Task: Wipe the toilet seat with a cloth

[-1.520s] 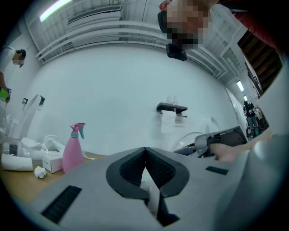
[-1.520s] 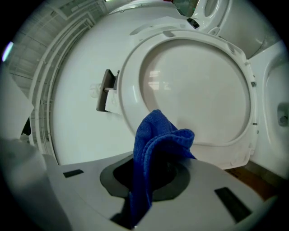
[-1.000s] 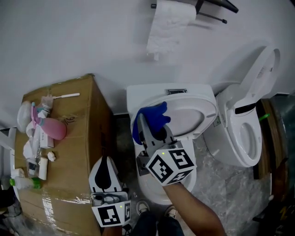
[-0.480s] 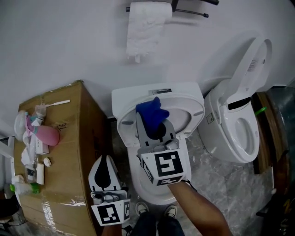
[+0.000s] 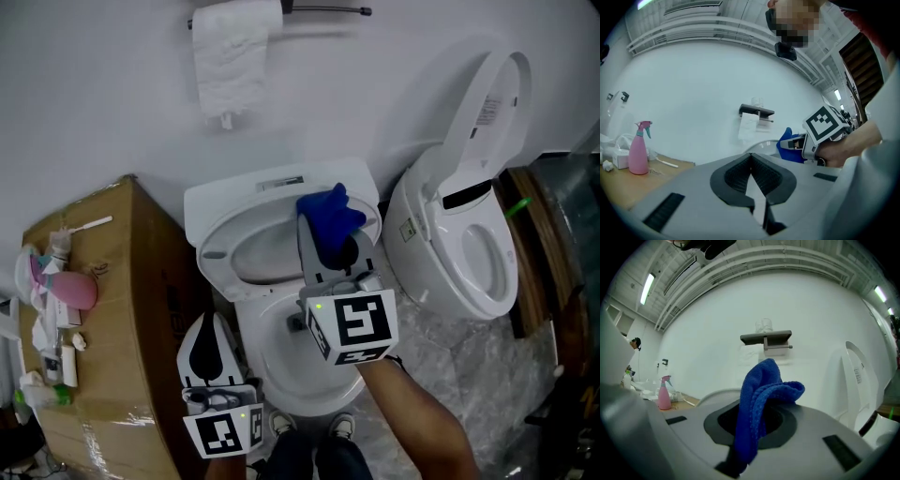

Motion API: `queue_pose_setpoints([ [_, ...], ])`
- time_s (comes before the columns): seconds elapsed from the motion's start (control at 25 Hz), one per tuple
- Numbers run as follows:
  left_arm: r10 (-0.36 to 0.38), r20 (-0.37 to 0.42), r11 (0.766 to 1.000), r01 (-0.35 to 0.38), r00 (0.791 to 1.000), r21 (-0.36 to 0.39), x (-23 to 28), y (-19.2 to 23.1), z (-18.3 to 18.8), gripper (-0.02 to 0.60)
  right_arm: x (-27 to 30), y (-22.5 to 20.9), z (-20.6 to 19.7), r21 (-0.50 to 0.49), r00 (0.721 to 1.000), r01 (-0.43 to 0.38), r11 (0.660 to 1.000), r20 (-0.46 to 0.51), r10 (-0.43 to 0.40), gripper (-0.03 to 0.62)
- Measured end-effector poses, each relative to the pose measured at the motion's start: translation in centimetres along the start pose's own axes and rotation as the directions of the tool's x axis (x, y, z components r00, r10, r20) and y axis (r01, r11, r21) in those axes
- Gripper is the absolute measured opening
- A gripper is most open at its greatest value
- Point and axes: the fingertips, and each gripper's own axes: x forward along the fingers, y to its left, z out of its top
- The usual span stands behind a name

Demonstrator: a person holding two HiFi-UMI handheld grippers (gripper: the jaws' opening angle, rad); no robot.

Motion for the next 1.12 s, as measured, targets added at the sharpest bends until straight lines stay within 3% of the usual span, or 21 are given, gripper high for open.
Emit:
queue_pose_setpoints([
  [0.76,-0.035,-0.041,0.999,0.035,0.999,0.019,1.4,-6.6,-4.4,0.015,-2.9,-9.7,-5.5,-0.033,0.998,0.056,0.998,-0.038,-0.058,0.061],
  [1.12,-0.024,-0.053,0.999,0.025,0.998,0.027,0.9,-7.2,-8.0,0.015,-4.0,-10.5,-9.5,-0.104,0.998,0.068,0.992,-0.002,-0.068,0.061],
])
